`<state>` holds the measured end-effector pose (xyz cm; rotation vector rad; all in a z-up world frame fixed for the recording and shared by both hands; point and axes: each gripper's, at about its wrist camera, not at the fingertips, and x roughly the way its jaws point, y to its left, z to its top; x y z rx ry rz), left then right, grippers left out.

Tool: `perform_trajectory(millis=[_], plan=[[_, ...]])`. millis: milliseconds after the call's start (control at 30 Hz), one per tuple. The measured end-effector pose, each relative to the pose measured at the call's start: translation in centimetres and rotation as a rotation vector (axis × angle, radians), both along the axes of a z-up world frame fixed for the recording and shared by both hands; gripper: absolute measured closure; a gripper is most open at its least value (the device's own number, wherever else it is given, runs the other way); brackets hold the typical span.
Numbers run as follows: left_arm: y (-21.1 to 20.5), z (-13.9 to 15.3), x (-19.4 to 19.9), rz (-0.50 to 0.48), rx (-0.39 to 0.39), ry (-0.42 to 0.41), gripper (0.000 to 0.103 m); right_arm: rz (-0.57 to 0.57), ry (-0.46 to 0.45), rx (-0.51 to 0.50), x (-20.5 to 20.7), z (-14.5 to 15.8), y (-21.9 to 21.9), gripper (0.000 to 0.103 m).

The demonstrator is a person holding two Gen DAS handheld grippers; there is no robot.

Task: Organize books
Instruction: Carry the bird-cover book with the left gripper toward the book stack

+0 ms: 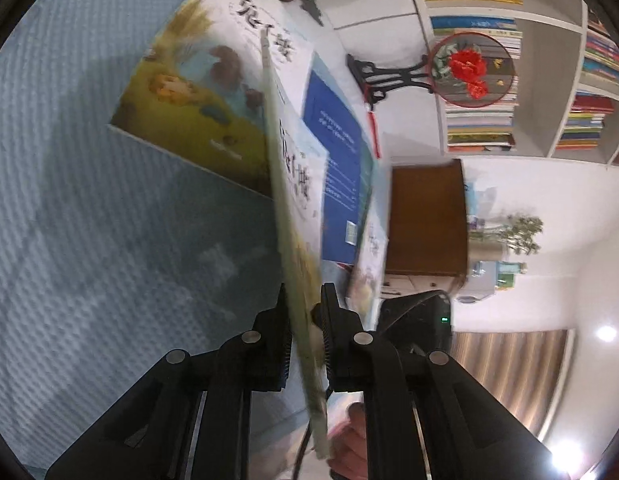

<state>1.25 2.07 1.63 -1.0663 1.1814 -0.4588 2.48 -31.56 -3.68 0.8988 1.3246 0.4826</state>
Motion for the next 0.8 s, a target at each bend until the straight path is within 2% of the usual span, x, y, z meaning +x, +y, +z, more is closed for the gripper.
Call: perform_trajectory(millis=[33,133,233,300,400,567,700,800], plan=[[0.4,0.0,-0.3,0.005,0.03,0.012,0.093,0.007,-0.013,-0.003,0.0,0.2,0.1,0.07],[0.3,0.3,-0.6,-0.02,0.157,0.014,0.093,0.058,-0.078,-0.077,0.0,1.5,0.8,0.079],[-1.1,1.6,-0.9,-0.061,0.338,-0.023,0.093,0.168,-0.173,-0.236,-0.2,3.3,2.9,0.082],[-2.4,3.0,-1.4,-0.09,0.499,-0.072,0.093,0.243,-0.243,-0.331,-0.7,4.5,4.6,0.082],[-3.0,4.6,-2.4,-0.126,0.643,-0.14,0.093,0.335,-0.351,-0.453,-1.5,6.0,7.1,0.082],[-1.4,6.5,-3.4,-0.121,0.693,-0.207,0.093,0.414,-0.453,-0.498,-2.6,7.9,9.4,0.082],[1.3,8.0,-3.8,-0.083,0.67,-0.239,0.093,0.451,-0.531,-0.526,-4.1,9.7,11.7,0.082],[3.7,9.6,-4.1,-0.055,0.671,-0.279,0.093,0.456,-0.586,-0.541,-4.4,11.5,15.1,0.082]])
